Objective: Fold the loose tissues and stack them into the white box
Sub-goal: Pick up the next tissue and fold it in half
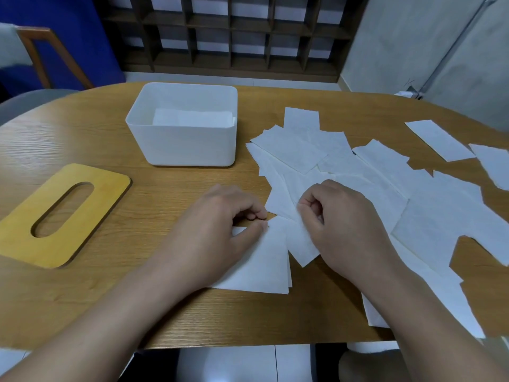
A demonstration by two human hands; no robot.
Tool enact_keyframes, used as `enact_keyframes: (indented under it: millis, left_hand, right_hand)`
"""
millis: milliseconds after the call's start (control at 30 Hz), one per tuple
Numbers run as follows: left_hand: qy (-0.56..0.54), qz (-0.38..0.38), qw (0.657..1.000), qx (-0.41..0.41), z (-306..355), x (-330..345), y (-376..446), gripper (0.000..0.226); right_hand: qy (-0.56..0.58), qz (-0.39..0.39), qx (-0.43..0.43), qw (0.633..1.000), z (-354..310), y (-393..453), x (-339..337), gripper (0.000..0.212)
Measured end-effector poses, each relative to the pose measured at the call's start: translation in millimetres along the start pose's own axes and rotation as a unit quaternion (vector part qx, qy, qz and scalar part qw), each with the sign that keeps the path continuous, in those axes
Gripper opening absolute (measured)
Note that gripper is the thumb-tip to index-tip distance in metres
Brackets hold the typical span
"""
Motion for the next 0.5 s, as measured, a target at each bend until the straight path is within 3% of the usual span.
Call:
enact_keyframes:
  millis: [333,500]
  left_hand:
    - [0.005,0.007,1.0,0.006,0,-3,0,0.013]
    - [0.032,0.046,0.998,0.021,2,-9,1,0.052]
  right_hand:
    - [-0.014,-0.015,0.006,1.0,-2,-1,3,0.024]
    - [0.082,-0.05,-0.028,0.995,-20,-7,3,0.019]
Point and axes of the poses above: each hand's wrist, its own y-axis towards the middle knuckle, its own x-axis out of the palm, z = x × y, the point moved 7 cm from there along y, towards the middle knuckle, and after that the axes turned 12 degrees about y, right-handed, at the moved point
